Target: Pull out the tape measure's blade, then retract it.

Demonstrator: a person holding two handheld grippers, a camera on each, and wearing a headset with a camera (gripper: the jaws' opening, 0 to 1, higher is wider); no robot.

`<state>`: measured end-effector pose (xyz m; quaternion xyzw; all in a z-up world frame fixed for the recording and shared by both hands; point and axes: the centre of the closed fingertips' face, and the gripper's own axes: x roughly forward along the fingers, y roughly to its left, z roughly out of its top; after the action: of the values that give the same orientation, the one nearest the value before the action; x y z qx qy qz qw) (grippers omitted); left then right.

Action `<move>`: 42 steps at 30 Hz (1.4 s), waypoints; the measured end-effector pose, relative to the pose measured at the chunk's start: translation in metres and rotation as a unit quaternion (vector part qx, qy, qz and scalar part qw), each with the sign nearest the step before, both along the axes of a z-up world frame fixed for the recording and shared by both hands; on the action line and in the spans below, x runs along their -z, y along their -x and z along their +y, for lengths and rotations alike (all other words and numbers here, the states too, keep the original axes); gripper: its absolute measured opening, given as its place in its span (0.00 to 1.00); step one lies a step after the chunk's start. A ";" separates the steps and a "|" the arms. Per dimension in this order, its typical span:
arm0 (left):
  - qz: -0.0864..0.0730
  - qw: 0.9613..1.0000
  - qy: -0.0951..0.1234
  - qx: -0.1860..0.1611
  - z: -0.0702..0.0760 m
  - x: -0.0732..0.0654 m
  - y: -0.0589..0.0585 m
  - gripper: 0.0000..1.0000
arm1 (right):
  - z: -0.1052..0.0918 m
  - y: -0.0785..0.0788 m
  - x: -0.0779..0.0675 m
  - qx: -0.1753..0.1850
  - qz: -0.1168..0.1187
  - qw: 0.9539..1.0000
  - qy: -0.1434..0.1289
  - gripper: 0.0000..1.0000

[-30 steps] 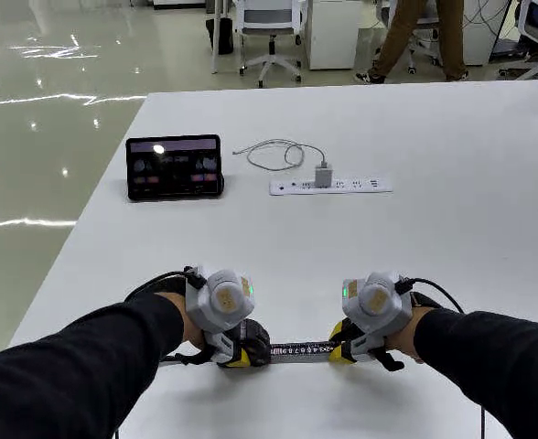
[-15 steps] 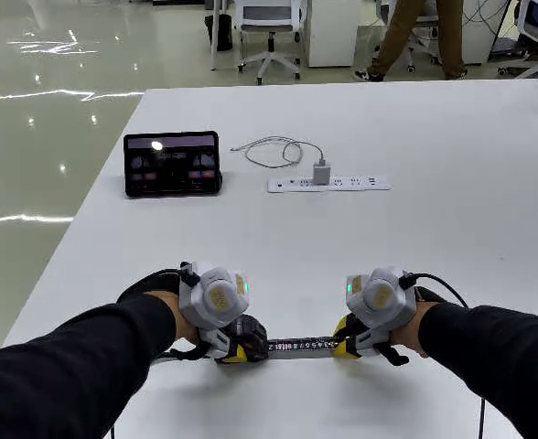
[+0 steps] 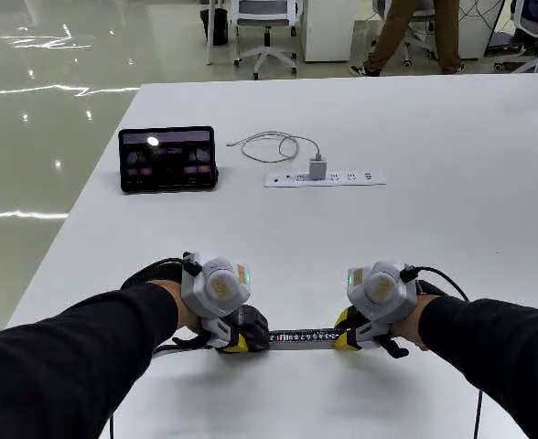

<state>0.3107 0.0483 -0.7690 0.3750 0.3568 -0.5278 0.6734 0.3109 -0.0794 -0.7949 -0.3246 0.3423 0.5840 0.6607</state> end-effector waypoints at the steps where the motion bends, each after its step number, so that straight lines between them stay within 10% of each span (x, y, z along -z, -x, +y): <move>1: 0.001 1.000 -0.002 0.001 0.000 0.000 0.000 0.33 | -0.001 0.000 0.000 0.001 0.001 1.000 -0.001 0.10; 42: 0.008 1.000 0.001 -0.011 -0.001 0.001 0.000 0.33 | -0.023 -0.001 0.000 0.008 0.011 1.000 0.007 0.10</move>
<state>0.3109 0.0474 -0.7701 0.3664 0.3657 -0.5233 0.6769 0.3121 -0.1024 -0.7948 -0.3199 0.3567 0.5796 0.6592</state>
